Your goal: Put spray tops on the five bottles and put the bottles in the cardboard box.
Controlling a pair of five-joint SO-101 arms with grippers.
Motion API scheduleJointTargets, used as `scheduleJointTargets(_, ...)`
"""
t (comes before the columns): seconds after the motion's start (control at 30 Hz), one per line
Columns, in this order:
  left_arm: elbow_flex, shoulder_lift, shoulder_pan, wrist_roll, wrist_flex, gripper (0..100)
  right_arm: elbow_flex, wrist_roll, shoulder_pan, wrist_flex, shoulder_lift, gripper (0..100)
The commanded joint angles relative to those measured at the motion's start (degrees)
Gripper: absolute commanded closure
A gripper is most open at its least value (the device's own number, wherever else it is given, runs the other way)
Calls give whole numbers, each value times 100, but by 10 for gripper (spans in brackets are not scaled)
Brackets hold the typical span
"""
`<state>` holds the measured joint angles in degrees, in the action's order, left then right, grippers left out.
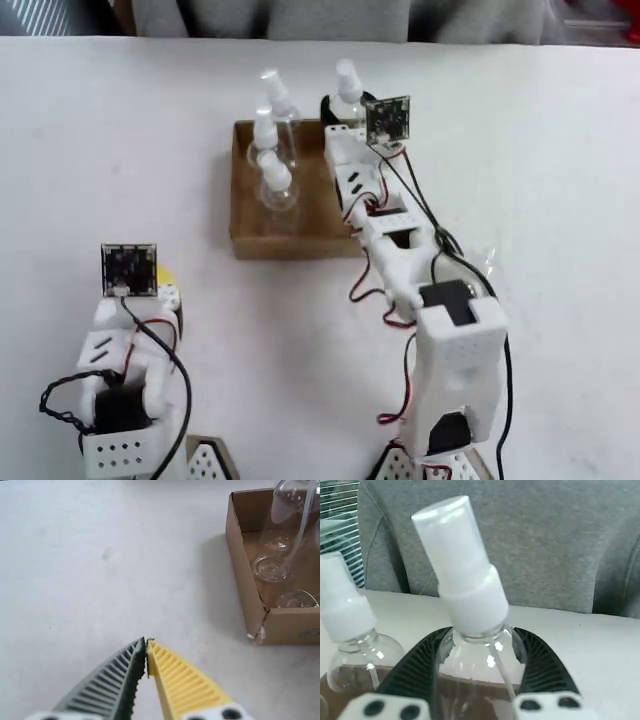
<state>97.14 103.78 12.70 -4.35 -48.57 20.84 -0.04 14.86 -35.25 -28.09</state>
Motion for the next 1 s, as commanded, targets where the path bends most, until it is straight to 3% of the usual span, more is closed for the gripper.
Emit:
scheduleJointTargets(0.0, -9, -13, 57, -70, -18, 977, -527, 70, 48, -154, -154, 982)
scheduleJointTargets(0.7, -9, -13, 57, -70, -9, 977, -835, 79, 57, -154, -673, 979)
scheduleJointTargets(0.97, -9, -13, 57, -70, -9, 977, -800, 79, 66, -127, -664, 806)
